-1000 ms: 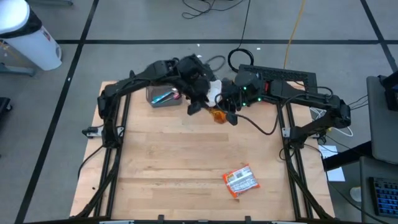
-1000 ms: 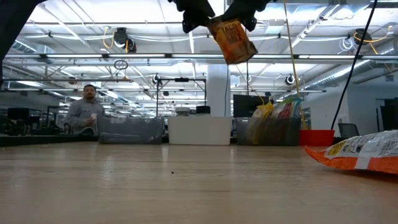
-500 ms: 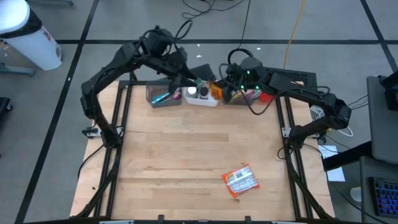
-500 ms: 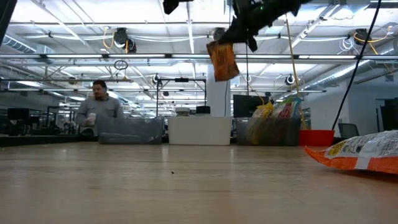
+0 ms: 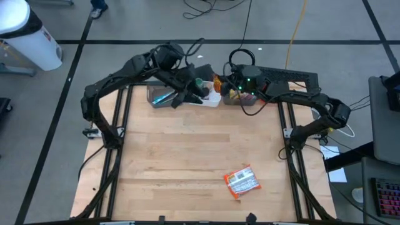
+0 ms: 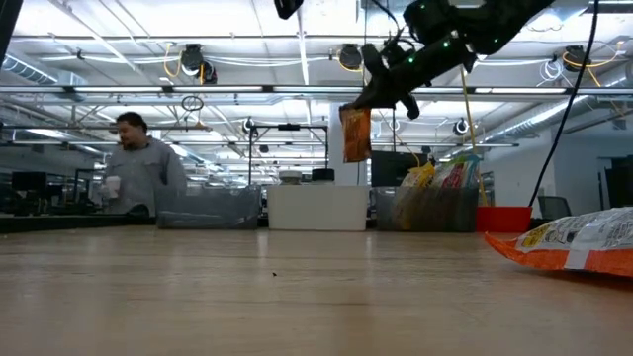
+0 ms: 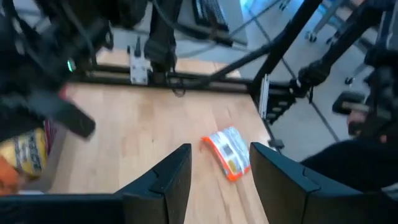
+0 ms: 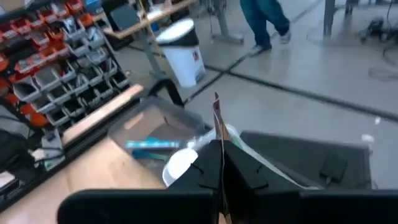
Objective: Pick & Place Food Item
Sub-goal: Put the orange seasoning pack into the white bin, then put the orange noodle pack into the right black bin
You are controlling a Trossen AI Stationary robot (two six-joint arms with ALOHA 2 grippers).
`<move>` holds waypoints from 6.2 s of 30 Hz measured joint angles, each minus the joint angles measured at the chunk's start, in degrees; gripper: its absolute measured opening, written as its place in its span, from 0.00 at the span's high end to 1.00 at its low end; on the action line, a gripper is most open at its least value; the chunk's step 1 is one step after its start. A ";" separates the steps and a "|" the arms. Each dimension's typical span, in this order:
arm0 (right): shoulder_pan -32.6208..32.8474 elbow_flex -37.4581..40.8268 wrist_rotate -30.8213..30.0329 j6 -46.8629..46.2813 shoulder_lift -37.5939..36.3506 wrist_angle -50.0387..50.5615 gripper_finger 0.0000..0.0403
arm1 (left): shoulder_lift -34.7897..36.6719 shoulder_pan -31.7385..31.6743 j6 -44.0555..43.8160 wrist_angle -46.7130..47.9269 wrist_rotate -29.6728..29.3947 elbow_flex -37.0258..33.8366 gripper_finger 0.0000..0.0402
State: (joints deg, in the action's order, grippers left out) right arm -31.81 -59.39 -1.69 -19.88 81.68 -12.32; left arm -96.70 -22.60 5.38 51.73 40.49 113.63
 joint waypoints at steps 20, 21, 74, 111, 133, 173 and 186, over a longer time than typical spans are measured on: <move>1.21 0.08 -12.01 1.11 7.24 -4.09 1.00 | 24.48 -0.58 -19.07 -38.05 -6.55 -39.14 0.58; 1.41 -0.03 -12.05 1.08 8.12 -5.23 1.00 | 25.33 -0.57 -20.17 -39.86 -6.97 -40.61 0.58; 10.17 5.39 -24.04 1.51 18.89 -13.04 1.00 | 30.24 0.22 -28.00 -47.31 -10.41 -49.80 0.58; 10.02 5.41 -20.68 25.91 6.33 -9.38 0.57 | 31.94 1.36 -27.06 -42.91 -12.46 -49.77 0.58; 11.57 7.85 4.00 -7.95 -24.97 31.17 0.59 | 50.81 15.26 -28.39 -35.34 -26.04 -61.62 0.58; 53.73 28.85 16.80 -29.96 -18.61 -2.28 0.60 | 21.92 32.09 -68.00 -97.74 -64.48 -88.98 0.58; 56.39 28.94 17.86 -25.07 -20.50 30.51 0.60 | 21.30 41.87 -66.21 -97.81 -63.73 -80.82 0.58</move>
State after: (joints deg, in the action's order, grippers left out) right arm 24.58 -30.45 16.17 -44.95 61.18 18.19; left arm -75.40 19.27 -60.82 -46.08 -23.24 32.81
